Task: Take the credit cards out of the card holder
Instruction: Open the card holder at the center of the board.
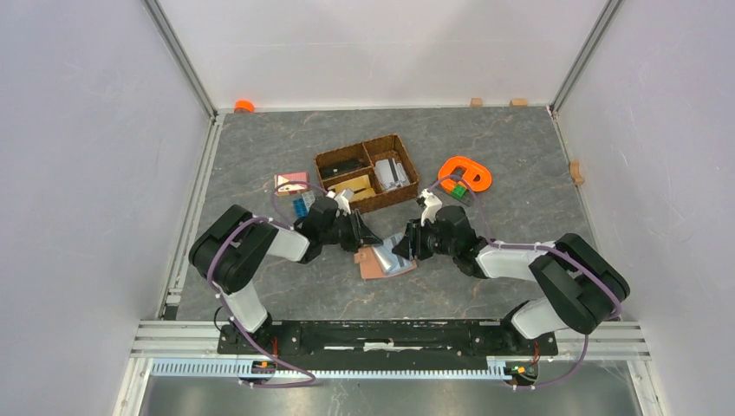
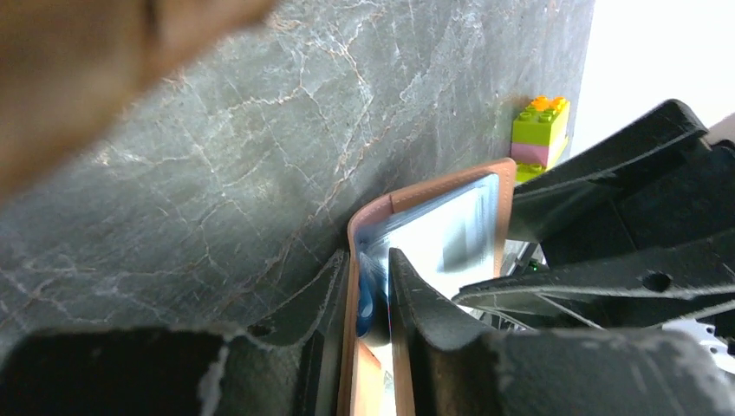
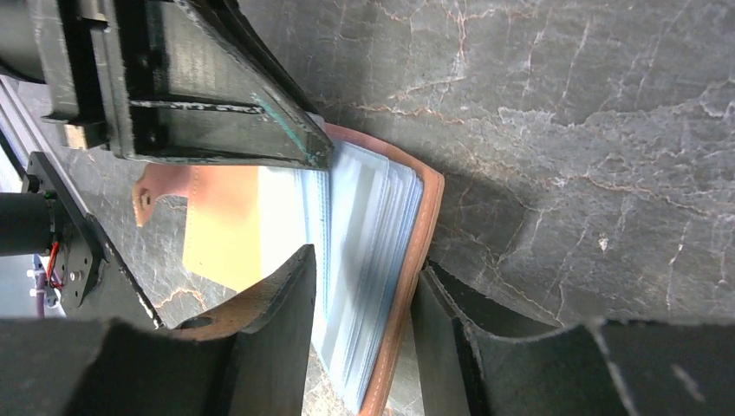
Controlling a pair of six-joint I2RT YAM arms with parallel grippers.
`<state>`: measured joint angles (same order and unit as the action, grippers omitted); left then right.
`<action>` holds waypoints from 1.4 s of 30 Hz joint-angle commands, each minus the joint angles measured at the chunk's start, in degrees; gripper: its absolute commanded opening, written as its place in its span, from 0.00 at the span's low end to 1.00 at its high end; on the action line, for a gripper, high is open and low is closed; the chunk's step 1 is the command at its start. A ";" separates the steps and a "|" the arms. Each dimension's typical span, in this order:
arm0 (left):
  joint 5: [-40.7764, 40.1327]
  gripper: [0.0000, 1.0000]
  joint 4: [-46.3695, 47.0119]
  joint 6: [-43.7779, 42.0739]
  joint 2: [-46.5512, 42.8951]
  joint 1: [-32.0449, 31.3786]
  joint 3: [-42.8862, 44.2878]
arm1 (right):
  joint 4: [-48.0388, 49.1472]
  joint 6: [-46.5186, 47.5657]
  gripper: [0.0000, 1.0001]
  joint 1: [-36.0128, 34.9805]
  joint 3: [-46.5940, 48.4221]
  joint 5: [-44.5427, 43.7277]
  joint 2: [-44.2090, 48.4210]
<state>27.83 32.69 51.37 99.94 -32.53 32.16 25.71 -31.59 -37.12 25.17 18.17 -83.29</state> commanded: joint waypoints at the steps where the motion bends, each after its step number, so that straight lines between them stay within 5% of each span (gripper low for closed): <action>1: 2.61 0.28 8.42 1.54 -2.29 0.28 -1.70 | 1.25 0.53 0.48 -0.23 1.95 2.10 -0.93; 7: 3.10 0.28 10.49 2.49 -2.44 0.37 -2.28 | 3.62 -0.98 0.41 -0.27 2.17 6.23 -2.89; 14: 2.63 0.28 10.52 2.35 -4.19 0.75 -3.24 | 1.50 0.39 0.10 -0.16 1.97 3.40 0.70; 18: 1.17 0.29 8.13 1.28 -6.33 1.22 -3.78 | -2.93 2.80 0.03 0.20 2.22 -2.12 4.49; 32: -2.61 0.54 2.34 -1.04 -10.63 1.28 -4.03 | -3.83 4.35 0.00 1.33 -0.58 -9.00 13.62; 38: -13.15 0.55 -6.11 -4.09 -21.53 1.77 -6.78 | -4.27 4.12 0.00 1.89 -2.36 -13.34 18.01; 42: -17.43 0.66 -5.57 -5.04 -29.03 1.67 -10.27 | -3.36 3.83 0.00 2.10 -3.40 -14.29 19.61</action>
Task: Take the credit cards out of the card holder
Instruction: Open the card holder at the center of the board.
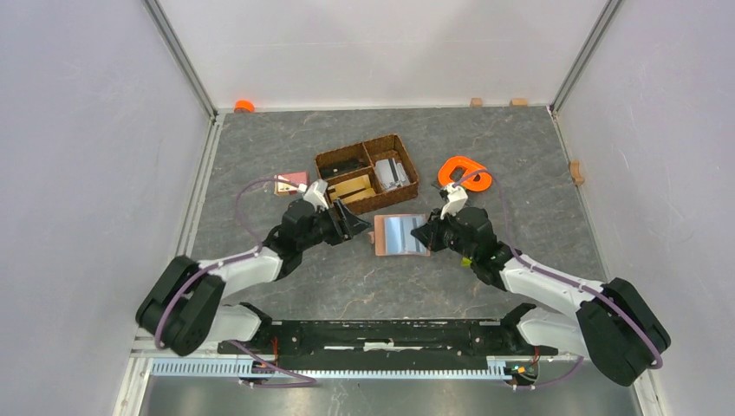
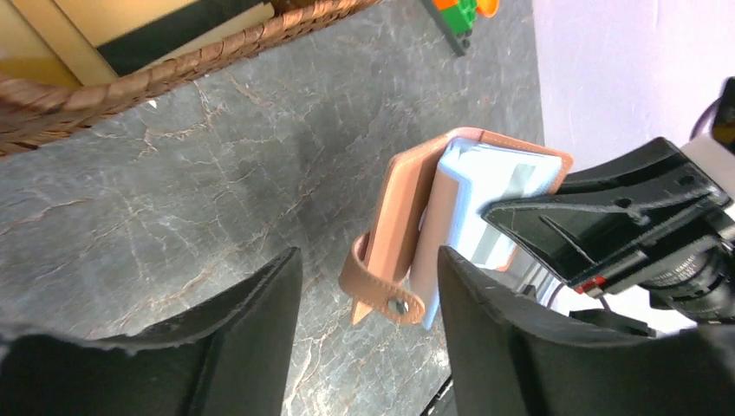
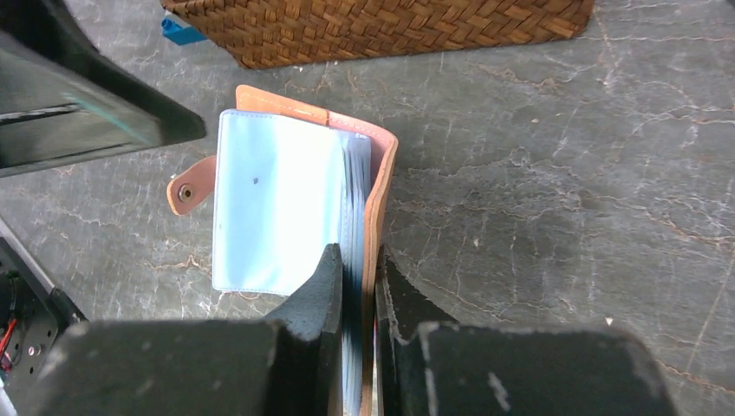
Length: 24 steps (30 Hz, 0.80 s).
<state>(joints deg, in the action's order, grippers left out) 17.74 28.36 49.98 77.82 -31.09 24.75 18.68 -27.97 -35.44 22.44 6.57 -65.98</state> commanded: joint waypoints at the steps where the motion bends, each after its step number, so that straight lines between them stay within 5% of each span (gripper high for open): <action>1: -8.17 0.72 -0.61 -3.89 -8.56 0.24 -4.03 | 4.16 0.08 0.00 0.41 -0.87 -2.26 2.50; 6: -4.36 1.00 7.67 -4.80 -10.97 -1.25 -6.79 | 8.01 -0.16 0.00 0.45 -1.61 2.46 2.90; 15: 3.34 1.00 11.41 -4.85 0.93 -5.09 -0.69 | 11.09 -0.59 0.00 0.38 -2.60 6.36 3.91; 24: 5.23 1.00 12.53 -5.50 1.89 -6.53 0.44 | 14.43 -2.34 0.00 0.37 -2.82 10.97 1.65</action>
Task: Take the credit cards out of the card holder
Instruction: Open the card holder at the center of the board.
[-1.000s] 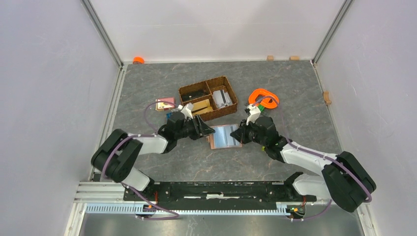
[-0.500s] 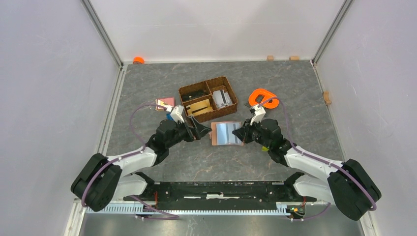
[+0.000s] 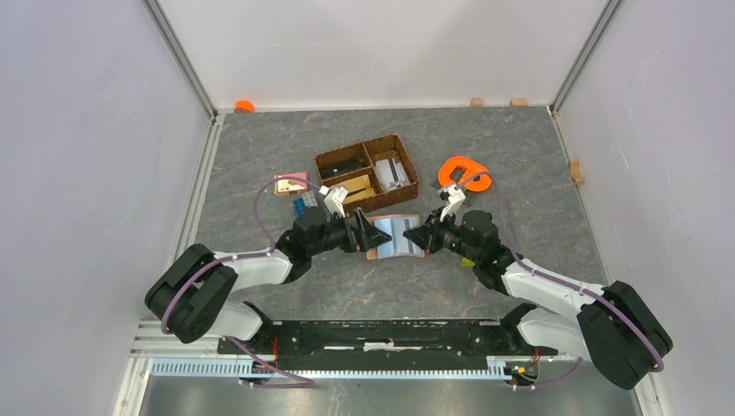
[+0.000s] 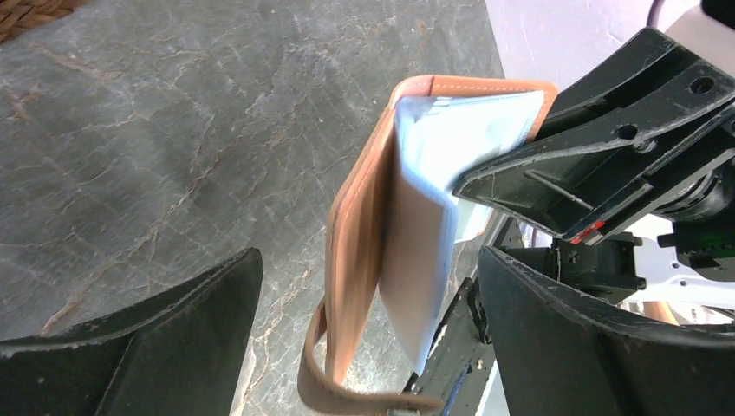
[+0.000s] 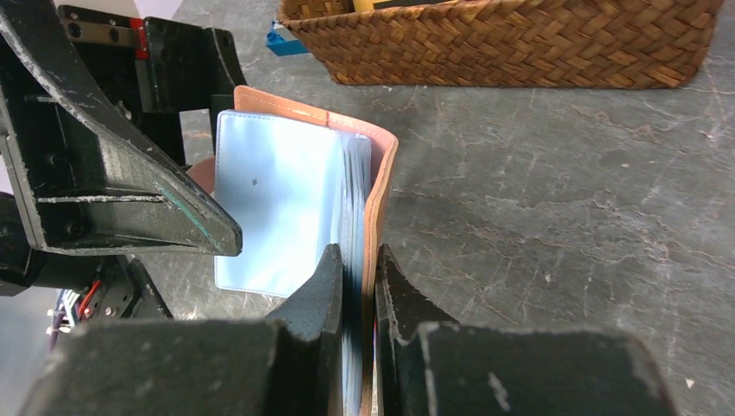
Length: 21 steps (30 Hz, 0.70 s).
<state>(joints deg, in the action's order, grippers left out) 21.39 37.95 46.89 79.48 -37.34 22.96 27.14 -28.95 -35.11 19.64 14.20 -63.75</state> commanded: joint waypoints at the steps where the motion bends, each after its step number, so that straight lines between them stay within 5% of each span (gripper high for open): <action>1: 1.67 1.00 2.51 -2.57 0.25 -0.28 2.42 | 6.08 -1.36 0.00 0.12 -0.09 3.38 -0.51; 6: 1.94 0.95 2.21 -2.73 0.47 -0.30 2.77 | 7.42 -1.61 0.00 0.09 -0.64 4.19 0.11; 10: -1.52 0.52 -2.40 -3.59 -0.91 -0.23 3.16 | 8.25 -2.05 0.00 0.05 -1.25 3.61 0.07; 14: -1.33 0.30 -1.65 -3.58 -2.14 -0.27 2.52 | 8.98 -2.43 0.00 0.04 -1.61 3.92 -0.36; 18: -0.71 0.28 -1.43 -3.48 -1.23 -0.21 2.87 | 9.77 -3.02 0.00 0.05 -1.75 4.71 -0.88; 21: 0.77 0.57 -1.38 -3.52 -0.42 -0.24 3.27 | 10.25 -3.23 0.00 0.05 -1.80 5.20 -0.95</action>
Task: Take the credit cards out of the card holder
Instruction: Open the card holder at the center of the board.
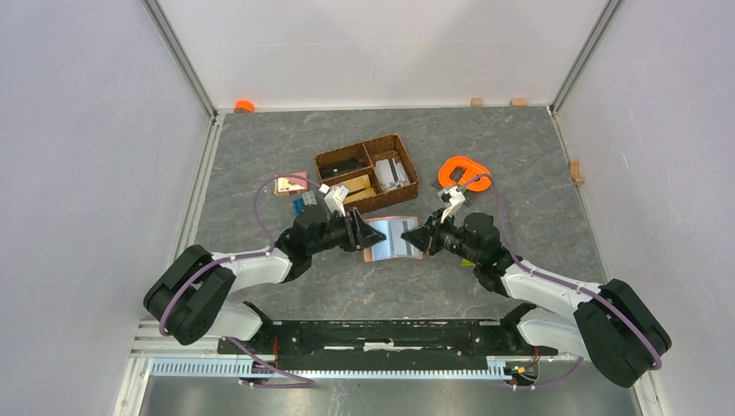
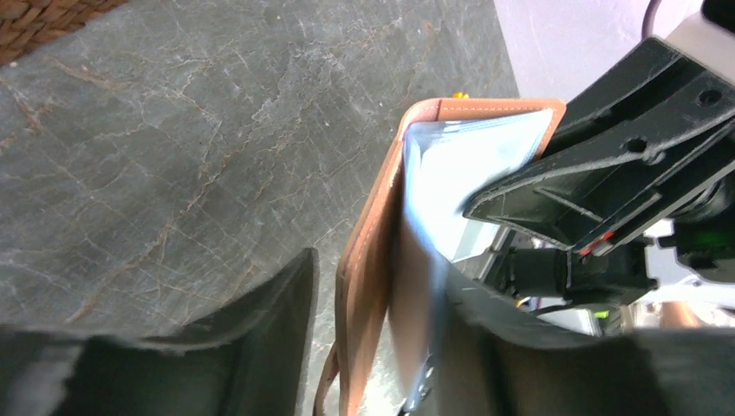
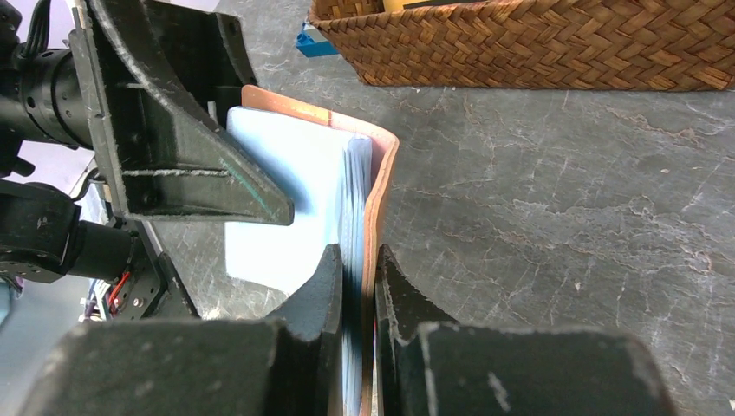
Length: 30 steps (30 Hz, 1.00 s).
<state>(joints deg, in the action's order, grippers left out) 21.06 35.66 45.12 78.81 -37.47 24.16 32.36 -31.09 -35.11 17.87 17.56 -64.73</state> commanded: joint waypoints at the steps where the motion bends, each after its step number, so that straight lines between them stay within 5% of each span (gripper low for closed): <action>1: 1.14 0.69 0.95 -1.71 0.46 -0.09 2.10 | 5.19 -1.20 0.00 0.05 -0.07 2.12 0.04; 5: 1.11 0.88 1.26 -1.71 1.01 -0.15 1.92 | 6.86 -1.56 0.00 0.04 -0.20 3.92 -0.12; 12: 4.23 0.89 3.12 -0.57 3.79 -0.17 2.90 | 7.96 -1.93 0.00 0.04 -0.38 4.96 -0.23; 22: 3.88 0.04 3.00 -2.19 1.17 -0.07 2.15 | 4.90 -0.46 0.02 0.04 0.02 1.83 0.39; 30: 4.17 0.02 2.77 -1.88 1.14 -0.12 2.47 | 5.10 -0.22 0.04 0.04 0.02 2.39 -0.30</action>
<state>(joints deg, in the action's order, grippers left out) 25.54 36.99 44.42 81.38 -37.74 25.15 34.85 -32.08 -35.11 17.50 19.49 -65.32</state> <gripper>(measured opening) 0.105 0.136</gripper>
